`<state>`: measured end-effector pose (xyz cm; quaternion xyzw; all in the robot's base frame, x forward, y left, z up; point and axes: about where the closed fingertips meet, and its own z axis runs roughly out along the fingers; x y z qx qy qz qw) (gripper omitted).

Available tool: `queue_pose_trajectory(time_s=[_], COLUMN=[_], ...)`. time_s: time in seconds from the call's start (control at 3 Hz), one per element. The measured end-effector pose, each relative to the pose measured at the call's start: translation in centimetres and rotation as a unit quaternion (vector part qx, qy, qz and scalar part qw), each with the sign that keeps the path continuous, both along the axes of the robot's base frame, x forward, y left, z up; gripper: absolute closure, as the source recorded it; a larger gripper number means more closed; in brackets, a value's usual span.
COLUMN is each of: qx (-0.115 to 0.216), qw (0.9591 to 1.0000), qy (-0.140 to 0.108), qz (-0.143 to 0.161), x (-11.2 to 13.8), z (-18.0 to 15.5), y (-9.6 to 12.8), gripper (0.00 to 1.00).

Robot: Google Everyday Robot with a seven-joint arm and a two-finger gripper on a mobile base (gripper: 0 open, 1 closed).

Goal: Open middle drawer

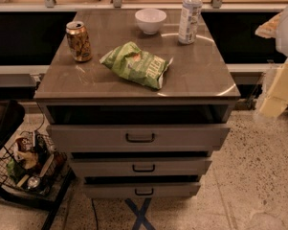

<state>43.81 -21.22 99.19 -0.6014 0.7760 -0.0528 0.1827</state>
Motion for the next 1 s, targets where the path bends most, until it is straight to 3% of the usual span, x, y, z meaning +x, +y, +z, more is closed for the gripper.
queue_pose_trajectory(time_s=[0.67,1.0], qx=[-0.013,-0.024], qw=[0.9999,0.9994], qy=[0.004,-0.023], qz=[-0.002,0.007], x=[-0.4,-3.2], z=[-1.5,-4.9], y=[0.2,1.6], gripper=[0.0,0.0])
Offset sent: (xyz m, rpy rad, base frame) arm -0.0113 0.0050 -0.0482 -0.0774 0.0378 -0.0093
